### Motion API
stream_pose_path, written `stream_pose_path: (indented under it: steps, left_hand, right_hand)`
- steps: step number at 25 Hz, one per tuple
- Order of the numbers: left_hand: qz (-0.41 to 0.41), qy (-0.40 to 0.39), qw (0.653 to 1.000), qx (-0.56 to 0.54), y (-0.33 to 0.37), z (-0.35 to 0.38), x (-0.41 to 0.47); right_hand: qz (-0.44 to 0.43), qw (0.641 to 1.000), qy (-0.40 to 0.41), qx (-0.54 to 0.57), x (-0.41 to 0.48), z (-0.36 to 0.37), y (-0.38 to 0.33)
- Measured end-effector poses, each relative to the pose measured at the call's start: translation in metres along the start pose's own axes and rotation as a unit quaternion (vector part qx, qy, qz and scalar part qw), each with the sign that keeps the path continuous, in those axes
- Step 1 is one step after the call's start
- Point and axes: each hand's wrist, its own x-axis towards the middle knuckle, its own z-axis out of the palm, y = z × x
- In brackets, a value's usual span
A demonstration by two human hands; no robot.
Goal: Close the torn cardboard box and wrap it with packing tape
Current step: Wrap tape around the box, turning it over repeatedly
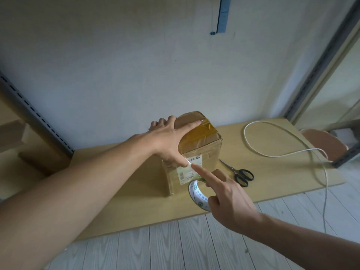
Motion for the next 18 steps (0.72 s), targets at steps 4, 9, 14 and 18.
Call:
stream_pose_path:
  steps: [4, 9, 14, 18]
  left_hand:
    - [-0.125, -0.008, 0.987, -0.099, -0.002, 0.0, -0.009]
    - [-0.237, -0.042, 0.909, -0.339, -0.043, 0.002, -0.038]
    - [-0.259, -0.06, 0.826, -0.497, -0.075, 0.015, -0.067]
    - [-0.241, -0.053, 0.776, -0.581, -0.102, 0.034, -0.08]
  right_hand:
    - [-0.057, 0.994, 0.036, -0.084, 0.012, -0.03, 0.013]
    - [-0.138, 0.982, -0.001, -0.131, 0.056, -0.06, -0.01]
    - [-0.168, 0.984, -0.029, -0.059, 0.076, -0.043, -0.04]
    - [-0.169, 0.986, 0.004, 0.013, 0.091, -0.04, -0.048]
